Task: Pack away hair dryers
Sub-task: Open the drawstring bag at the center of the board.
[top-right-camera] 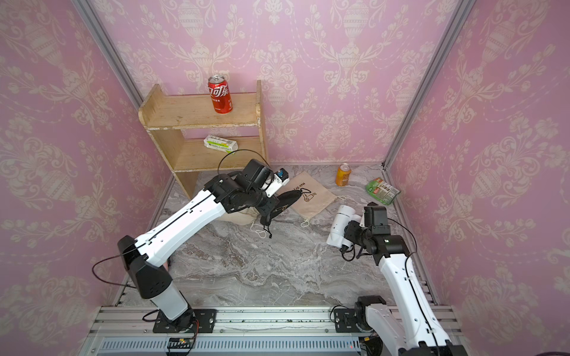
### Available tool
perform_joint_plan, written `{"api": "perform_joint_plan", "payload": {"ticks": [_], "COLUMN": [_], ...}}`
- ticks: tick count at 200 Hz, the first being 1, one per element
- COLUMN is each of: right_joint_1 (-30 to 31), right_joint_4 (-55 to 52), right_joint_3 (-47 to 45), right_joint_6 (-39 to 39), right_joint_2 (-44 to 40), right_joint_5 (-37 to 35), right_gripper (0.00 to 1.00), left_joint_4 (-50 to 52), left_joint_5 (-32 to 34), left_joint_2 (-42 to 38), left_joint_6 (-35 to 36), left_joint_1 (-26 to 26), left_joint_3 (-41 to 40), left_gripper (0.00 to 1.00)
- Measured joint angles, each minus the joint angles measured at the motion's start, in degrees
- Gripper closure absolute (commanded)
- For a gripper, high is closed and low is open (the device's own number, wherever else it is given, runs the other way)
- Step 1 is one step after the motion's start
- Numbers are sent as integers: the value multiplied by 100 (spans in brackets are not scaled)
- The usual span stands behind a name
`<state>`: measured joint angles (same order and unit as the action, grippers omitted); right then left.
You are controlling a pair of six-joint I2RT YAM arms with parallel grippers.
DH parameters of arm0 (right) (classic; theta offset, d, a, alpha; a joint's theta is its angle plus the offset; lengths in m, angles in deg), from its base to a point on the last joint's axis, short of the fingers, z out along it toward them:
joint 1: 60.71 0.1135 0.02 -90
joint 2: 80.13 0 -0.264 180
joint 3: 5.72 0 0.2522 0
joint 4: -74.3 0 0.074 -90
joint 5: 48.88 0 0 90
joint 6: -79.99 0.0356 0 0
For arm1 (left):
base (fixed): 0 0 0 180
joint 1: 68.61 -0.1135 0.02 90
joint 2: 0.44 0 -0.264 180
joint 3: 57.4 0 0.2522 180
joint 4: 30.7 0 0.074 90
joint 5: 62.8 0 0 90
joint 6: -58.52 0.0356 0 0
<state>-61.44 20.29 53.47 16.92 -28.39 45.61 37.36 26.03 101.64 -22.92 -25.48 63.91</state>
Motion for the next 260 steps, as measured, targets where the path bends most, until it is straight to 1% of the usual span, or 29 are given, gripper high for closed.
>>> {"api": "perform_joint_plan", "payload": {"ticks": [28,44,52,73,101,130,170,260], "right_joint_1": [-291,-400,-442,-507,-531,-531,-531,-531], "right_joint_4": [-170,-238,-260,-275,-273,-267,-251,-251], "right_joint_3": [0,2,0,0,0,0,-9,-28], "right_joint_6": [0,0,-2,-2,-2,0,-2,-22], "right_joint_2": [-219,-297,-308,-313,-313,-310,-310,-310], "right_joint_5": [-2,-2,-2,2,26,101,175,264], "right_gripper": [74,74,74,74,74,74,74,73], "left_joint_4": [125,166,144,26,-313,-654,-1060,-1292], "left_joint_5": [-153,-221,-284,-452,-730,-999,-1353,-1657], "left_joint_2": [1102,1523,1659,1692,1685,1685,1685,1716], "left_joint_6": [286,365,372,378,295,168,22,-50], "left_joint_1": [243,444,538,732,774,800,918,929], "left_joint_3": [688,737,623,-20,-844,-1314,-1622,-1631], "left_gripper": [100,100,100,100,100,99,98,93]}}
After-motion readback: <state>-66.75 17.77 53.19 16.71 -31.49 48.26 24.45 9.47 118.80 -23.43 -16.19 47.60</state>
